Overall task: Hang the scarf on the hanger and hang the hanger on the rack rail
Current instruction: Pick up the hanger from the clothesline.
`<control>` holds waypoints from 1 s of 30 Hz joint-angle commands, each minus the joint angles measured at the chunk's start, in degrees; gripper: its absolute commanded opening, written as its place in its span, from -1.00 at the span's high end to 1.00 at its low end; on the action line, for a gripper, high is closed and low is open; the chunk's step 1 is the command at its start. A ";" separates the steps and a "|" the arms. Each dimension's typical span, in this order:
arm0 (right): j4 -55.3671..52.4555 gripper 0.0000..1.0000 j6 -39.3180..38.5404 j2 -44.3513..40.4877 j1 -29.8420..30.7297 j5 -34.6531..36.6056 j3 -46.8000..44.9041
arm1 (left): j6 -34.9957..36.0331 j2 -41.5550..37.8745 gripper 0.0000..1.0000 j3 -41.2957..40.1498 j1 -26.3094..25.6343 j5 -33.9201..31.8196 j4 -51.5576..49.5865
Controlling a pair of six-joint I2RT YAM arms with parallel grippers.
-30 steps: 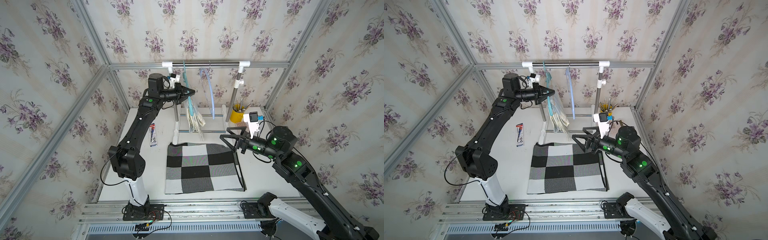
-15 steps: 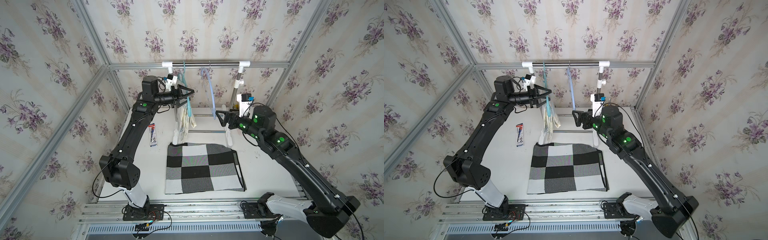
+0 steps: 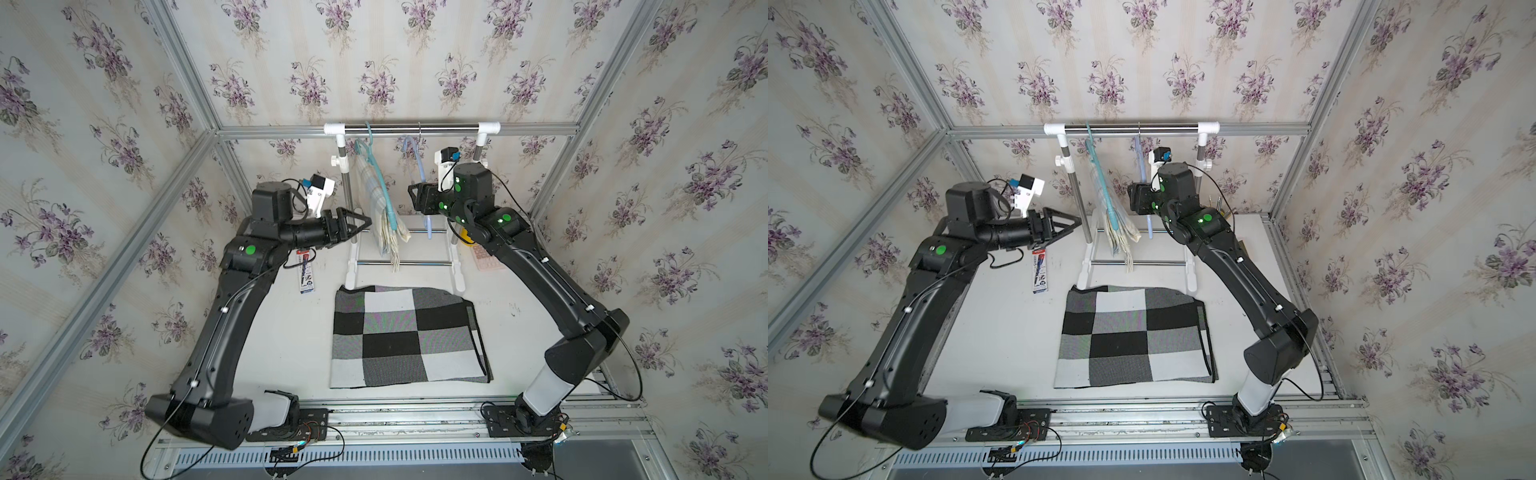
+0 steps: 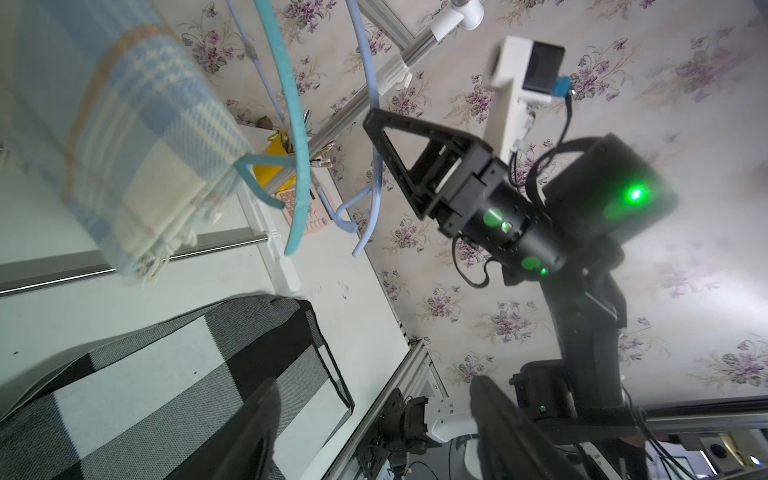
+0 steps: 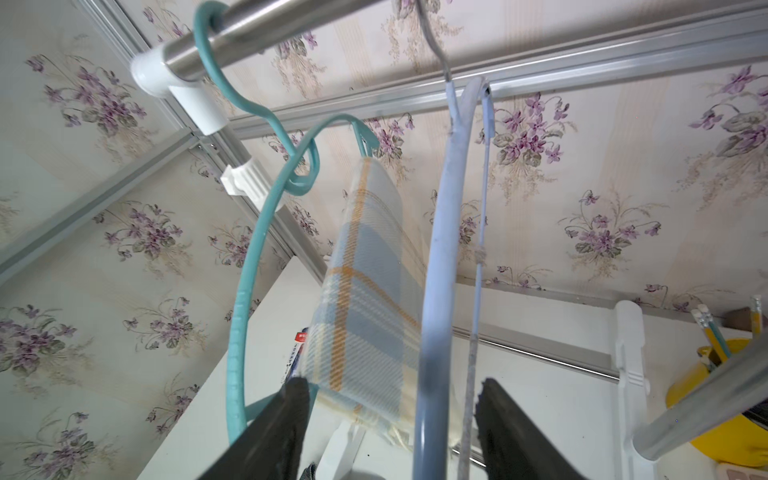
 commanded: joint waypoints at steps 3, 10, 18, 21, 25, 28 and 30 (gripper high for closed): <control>-3.91 0.03 -1.27 3.64 0.18 2.64 3.86 | 6.15 -11.85 -0.47 -10.42 -0.06 -7.49 -5.20; -3.37 0.80 -0.99 3.88 0.09 1.71 4.79 | 7.56 -26.53 -0.36 -21.47 -0.06 -13.35 -11.08; -3.74 1.00 -1.01 3.55 0.14 1.77 7.78 | 8.91 -32.34 -0.26 -21.92 -0.06 -17.23 -17.34; -2.89 1.00 -0.12 1.07 0.11 -0.14 4.55 | 8.85 -32.72 -0.25 -23.02 -0.06 -17.40 -17.34; 1.42 1.00 1.62 -6.36 0.12 -2.83 -5.58 | 7.71 -33.91 -0.24 -26.23 -0.01 -15.97 -15.48; 3.98 1.00 3.47 -12.92 0.02 -4.90 -14.35 | 6.64 -35.50 -0.24 -28.44 -0.06 -14.40 -13.95; 6.07 1.00 5.00 -17.93 -0.01 -7.21 -21.01 | 5.72 -36.74 -0.24 -30.02 -0.06 -13.12 -12.82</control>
